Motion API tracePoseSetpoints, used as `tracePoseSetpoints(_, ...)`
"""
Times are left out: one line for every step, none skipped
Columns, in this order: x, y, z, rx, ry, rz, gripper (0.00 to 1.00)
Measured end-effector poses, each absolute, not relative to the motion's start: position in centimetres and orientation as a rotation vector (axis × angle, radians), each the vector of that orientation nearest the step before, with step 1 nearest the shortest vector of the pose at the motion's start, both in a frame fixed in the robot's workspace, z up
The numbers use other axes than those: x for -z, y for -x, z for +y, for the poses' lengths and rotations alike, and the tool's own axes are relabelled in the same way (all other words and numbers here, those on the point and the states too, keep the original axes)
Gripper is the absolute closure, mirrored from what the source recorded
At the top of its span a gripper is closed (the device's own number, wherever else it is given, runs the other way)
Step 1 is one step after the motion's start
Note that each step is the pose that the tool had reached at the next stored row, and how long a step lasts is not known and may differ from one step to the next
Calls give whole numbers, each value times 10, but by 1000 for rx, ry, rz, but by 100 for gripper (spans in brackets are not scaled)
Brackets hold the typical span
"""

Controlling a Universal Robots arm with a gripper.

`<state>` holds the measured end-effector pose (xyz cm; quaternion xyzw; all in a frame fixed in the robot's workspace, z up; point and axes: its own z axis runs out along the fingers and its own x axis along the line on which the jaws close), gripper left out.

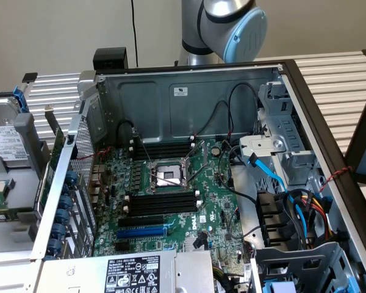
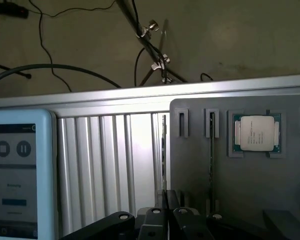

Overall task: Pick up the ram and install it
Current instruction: 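Pick up the ram and move it above insertion slot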

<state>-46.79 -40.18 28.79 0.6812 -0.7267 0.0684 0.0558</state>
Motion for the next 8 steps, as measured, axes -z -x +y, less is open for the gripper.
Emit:
tracePoseSetpoints(-288, 468, -402, -201, -2070, -2209, 88)
tracePoseSetpoints(-288, 468, -402, -192, -2074, -2213, 88)
tracePoseSetpoints(-288, 468, -402, -180, -2081, -2220, 88)
tracePoseSetpoints(-288, 468, -402, -163, -2089, -2229, 88)
tracePoseSetpoints(-288, 468, -402, -149, -2095, -2236, 88)
tracePoseSetpoints(-288, 468, -402, -141, -2099, -2240, 88)
tracePoseSetpoints(-288, 468, -402, -139, -2100, -2242, 88)
tracePoseSetpoints(-288, 468, -402, -139, -2100, -2242, 88)
